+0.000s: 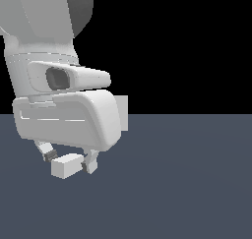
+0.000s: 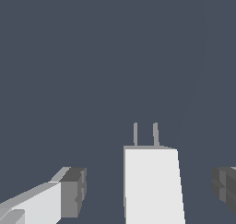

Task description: Plug the charger into the wall socket.

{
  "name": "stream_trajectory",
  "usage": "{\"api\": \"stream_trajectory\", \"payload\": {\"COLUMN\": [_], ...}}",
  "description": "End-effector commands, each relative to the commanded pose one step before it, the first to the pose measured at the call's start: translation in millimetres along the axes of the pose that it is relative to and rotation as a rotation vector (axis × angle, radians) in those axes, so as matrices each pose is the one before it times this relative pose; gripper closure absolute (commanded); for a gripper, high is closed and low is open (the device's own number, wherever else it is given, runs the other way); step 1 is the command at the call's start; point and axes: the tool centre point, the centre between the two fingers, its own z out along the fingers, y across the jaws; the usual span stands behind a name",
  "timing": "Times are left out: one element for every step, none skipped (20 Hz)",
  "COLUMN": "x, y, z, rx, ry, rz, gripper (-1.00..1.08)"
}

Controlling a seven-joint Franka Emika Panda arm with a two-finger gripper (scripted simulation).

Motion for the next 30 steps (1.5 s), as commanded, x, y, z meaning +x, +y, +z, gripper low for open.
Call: {"api": "stream_trajectory", "payload": {"x": [-1.09, -0.26, -0.01, -0.05, 0.00, 0.00, 0.00, 0.00, 0.00, 0.00, 0.00, 0.00, 0.00, 0.00, 0.10, 0.28, 0.31, 0.49, 0.68, 0.87, 1.06, 1.25, 1.44, 1.62, 1.80, 1.98, 2.15, 2.31, 2.48, 2.63], "y": [-0.46, -0.08, 0.13, -0.02, 0.00, 0.00, 0.00, 0.00, 0.00, 0.00, 0.00, 0.00, 0.00, 0.00, -0.11, 0.32, 0.14, 0.30, 0.41, 0.52, 0.64, 0.76, 0.87, 0.98, 1.08, 1.18, 1.28, 1.37, 1.47, 1.55], "z": [5.78, 1.19, 0.69, 0.24, 0.00, 0.00, 0.00, 0.00, 0.00, 0.00, 0.00, 0.00, 0.00, 0.00, 0.03, -0.02, -0.45, -0.36, -0.49, -0.63, -0.77, -0.90, -1.03, -1.16, -1.29, -1.42, -1.54, -1.65, -1.76, -1.87], "rx": [0.00077, 0.00000, -0.00021, 0.00000, 0.00000, 0.00000, 0.00000, 0.00000, 0.00000, 0.00000, 0.00000, 0.00000, 0.00000, 0.00000, 0.00000, 0.00000, 0.00065, 0.00068, 0.00095, 0.00122, 0.00148, 0.00174, 0.00199, 0.00225, 0.00249, 0.00273, 0.00296, 0.00318, 0.00339, 0.00360], "ry": [0.00071, 0.00000, 0.00021, 0.00000, 0.00000, 0.00000, 0.00000, 0.00000, 0.00000, 0.00000, 0.00000, 0.00000, 0.00000, 0.00000, 0.00000, 0.00000, 0.00043, 0.00009, 0.00012, 0.00015, 0.00018, 0.00021, 0.00024, 0.00026, 0.00029, 0.00031, 0.00033, 0.00035, 0.00036, 0.00037], "rz": [0.00034, 0.00000, 0.00039, 0.00000, 0.00000, 0.00000, 0.00000, 0.00000, 0.00000, 0.00000, 0.00000, 0.00000, 0.00000, 0.00000, 0.00000, 0.00000, -0.00179, -0.00293, -0.00409, -0.00525, -0.00638, -0.00749, -0.00858, -0.00967, -0.01074, -0.01176, -0.01276, -0.01373, -0.01464, -0.01553], "gripper": [-0.92, -0.92, -0.92, -0.92, 1.08, 1.08, 1.08, 1.08, 1.08, 1.08, 1.08, 1.08, 1.08, 1.08, 1.08, 1.08, 1.08, 1.08, 1.08, 1.08, 1.08, 1.08, 1.08, 1.08, 1.08, 1.08, 1.08, 1.08, 1.08, 1.08]}}
